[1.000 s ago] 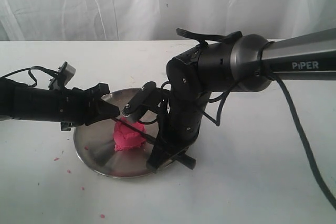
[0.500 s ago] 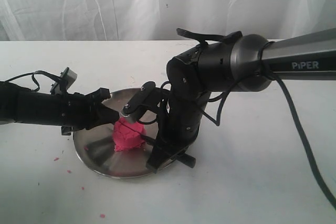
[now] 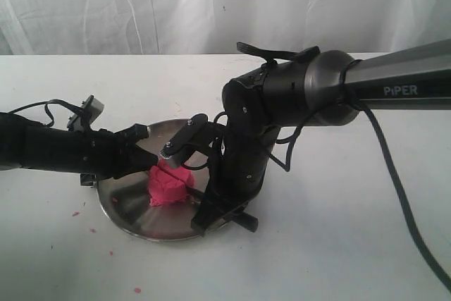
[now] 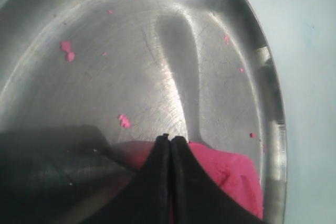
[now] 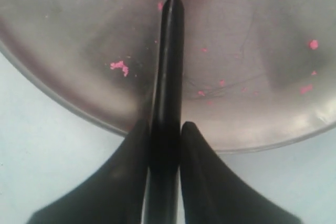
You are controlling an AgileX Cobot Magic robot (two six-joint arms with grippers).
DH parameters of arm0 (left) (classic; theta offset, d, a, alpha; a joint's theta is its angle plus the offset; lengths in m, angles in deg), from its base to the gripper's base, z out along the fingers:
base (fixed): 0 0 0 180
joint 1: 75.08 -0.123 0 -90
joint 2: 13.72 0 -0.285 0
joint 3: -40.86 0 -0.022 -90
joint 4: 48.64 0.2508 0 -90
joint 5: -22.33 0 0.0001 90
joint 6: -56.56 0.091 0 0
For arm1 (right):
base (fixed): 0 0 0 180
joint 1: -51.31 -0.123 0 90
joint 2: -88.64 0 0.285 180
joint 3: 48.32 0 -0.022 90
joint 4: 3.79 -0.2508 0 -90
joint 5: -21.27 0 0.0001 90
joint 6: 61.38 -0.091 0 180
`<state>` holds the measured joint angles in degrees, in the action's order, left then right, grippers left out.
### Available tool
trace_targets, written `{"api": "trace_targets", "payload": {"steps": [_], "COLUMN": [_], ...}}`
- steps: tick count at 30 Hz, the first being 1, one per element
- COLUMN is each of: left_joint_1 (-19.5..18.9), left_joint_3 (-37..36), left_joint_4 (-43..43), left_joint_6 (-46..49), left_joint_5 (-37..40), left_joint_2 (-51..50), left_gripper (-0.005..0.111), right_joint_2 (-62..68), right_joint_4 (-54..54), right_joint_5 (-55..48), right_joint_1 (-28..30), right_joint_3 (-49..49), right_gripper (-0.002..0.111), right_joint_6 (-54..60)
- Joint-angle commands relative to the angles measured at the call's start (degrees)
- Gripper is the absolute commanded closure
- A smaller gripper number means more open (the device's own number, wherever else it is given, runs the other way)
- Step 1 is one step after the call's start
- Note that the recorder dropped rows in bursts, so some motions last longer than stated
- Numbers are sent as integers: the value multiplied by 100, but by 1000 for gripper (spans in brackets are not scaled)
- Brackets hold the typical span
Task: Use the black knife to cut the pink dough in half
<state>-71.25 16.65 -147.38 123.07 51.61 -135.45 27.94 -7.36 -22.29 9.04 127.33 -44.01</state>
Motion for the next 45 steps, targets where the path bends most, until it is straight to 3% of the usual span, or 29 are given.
{"api": "trace_targets", "payload": {"steps": [1, 16, 23, 30, 38, 45], "left_joint_1": [14, -142, -142, -142, -142, -142], "left_joint_3": [-74, 697, 711, 700, 700, 700], "left_joint_4": [-122, -89, -64, 245, 287, 287], "left_joint_6": [120, 8, 8, -145, -182, -182], "left_joint_5": [-143, 39, 49, 90, 165, 176], "left_joint_2": [-66, 159, 731, 801, 801, 801], "left_gripper": [107, 107, 107, 107, 107, 107], "right_joint_2": [72, 72, 72, 72, 72, 62], "right_joint_4": [-108, -86, -36, 920, 909, 436], "right_joint_5": [-36, -37, -61, 21, 78, -14], "right_joint_1": [10, 10, 10, 24, 401, 401], "right_joint_3": [-15, 7, 138, 138, 138, 138], "right_gripper": [108, 108, 108, 108, 108, 108], "right_joint_6": [68, 68, 22, -916, -1015, -668]}}
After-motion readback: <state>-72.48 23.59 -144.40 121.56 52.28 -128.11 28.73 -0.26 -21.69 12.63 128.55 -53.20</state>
